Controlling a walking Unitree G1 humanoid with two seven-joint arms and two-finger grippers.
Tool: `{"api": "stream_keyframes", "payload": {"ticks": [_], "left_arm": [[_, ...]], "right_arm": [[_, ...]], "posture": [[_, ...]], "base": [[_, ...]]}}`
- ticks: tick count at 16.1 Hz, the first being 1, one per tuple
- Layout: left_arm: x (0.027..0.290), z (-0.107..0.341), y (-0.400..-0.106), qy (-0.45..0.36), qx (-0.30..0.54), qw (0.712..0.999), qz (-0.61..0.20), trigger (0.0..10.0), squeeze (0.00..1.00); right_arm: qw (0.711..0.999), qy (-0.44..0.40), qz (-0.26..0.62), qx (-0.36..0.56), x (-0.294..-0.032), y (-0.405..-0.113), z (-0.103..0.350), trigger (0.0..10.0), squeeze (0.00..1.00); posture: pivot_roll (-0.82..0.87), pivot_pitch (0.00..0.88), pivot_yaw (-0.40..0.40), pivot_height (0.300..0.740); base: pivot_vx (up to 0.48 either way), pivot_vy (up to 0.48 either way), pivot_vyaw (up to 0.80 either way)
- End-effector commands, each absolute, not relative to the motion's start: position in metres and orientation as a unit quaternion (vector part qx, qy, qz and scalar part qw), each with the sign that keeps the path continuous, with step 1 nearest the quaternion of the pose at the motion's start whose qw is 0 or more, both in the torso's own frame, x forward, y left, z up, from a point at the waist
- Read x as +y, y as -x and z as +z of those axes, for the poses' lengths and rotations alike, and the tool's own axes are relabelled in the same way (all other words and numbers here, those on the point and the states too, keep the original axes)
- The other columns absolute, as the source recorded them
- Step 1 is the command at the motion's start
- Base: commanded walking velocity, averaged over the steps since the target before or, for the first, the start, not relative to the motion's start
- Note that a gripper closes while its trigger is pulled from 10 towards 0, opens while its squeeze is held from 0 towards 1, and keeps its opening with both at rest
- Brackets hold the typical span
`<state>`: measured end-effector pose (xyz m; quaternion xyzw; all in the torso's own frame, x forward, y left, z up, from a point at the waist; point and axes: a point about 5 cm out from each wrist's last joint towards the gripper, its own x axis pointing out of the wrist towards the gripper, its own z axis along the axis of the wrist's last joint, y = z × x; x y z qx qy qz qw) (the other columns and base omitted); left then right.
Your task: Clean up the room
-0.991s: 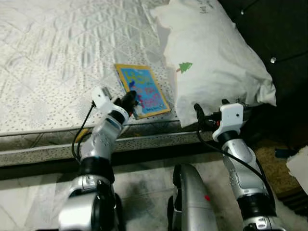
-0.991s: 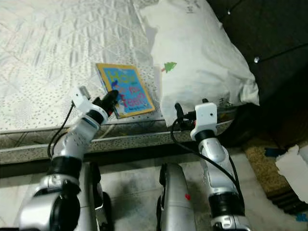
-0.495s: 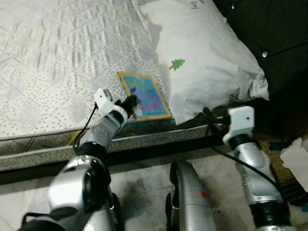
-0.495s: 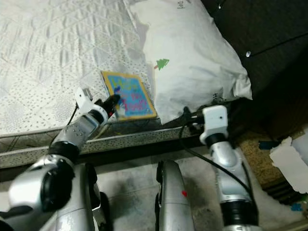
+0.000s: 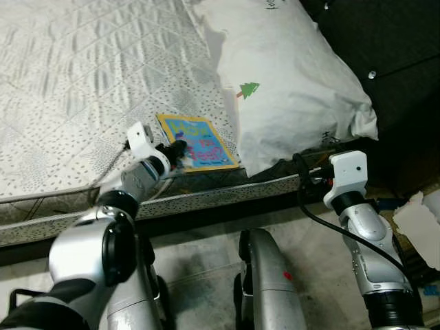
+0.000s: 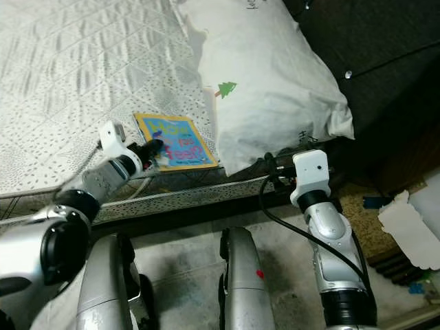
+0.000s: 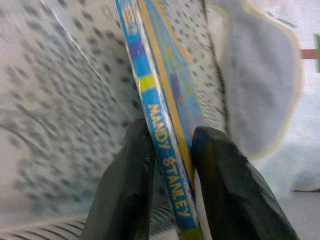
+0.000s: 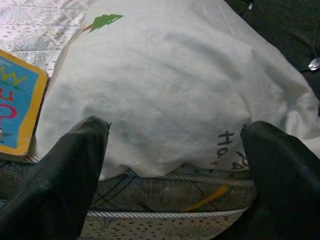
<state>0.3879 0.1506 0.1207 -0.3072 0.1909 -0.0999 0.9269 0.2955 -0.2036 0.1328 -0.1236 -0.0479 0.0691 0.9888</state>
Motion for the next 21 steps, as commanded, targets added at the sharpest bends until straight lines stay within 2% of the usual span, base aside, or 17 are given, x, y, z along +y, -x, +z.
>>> {"api": "stream_keyframes", "payload": {"ticks": [1, 5, 10, 12, 15, 17, 21], "left_arm": [[0.156, 0.125, -0.39, 0.277, 0.189, 0.938, -0.091, 10.0, 1.0], [0.189, 0.141, -0.396, 0.213, 0.159, 0.963, -0.036, 10.0, 1.0], [0.207, 0.151, -0.398, 0.146, 0.139, 0.979, 0.006, 10.0, 1.0], [0.192, 0.156, -0.401, 0.147, 0.124, 0.981, -0.026, 10.0, 1.0], [0.156, 0.153, -0.402, 0.144, 0.109, 0.979, -0.092, 10.0, 1.0], [0.127, 0.136, -0.392, 0.126, 0.089, 0.981, -0.121, 10.0, 1.0], [0.122, 0.111, -0.351, 0.106, 0.044, 0.99, -0.082, 10.0, 1.0]], "right_arm": [[0.988, 0.132, 0.069, -0.046, -0.206, -0.292, 0.134, 10.0, 0.0], [0.987, 0.138, 0.072, -0.047, -0.207, -0.292, 0.135, 10.0, 0.0], [0.987, 0.136, 0.076, -0.049, -0.201, -0.295, 0.135, 10.0, 0.0], [0.987, 0.132, 0.075, -0.051, -0.198, -0.296, 0.134, 10.0, 0.0], [0.988, 0.118, 0.079, -0.053, -0.188, -0.299, 0.132, 10.0, 0.0], [0.99, 0.095, 0.085, -0.054, -0.177, -0.299, 0.13, 10.0, 0.0], [0.991, 0.068, 0.099, -0.052, -0.157, -0.296, 0.126, 10.0, 0.0]], "posture": [[-0.22, 0.226, -0.076, 0.553], [-0.22, 0.221, -0.079, 0.553], [-0.2, 0.213, -0.069, 0.553], [-0.18, 0.211, -0.065, 0.553], [-0.15, 0.208, -0.059, 0.553], [-0.13, 0.206, -0.05, 0.553], [-0.09, 0.213, -0.04, 0.553]], "base": [[0.0, 0.0, 0.0], [0.0, 0.0, 0.0], [0.0, 0.0, 0.0], [0.0, 0.0, 0.0], [0.0, 0.0, 0.0], [0.0, 0.0, 0.0], [0.0, 0.0, 0.0]]}}
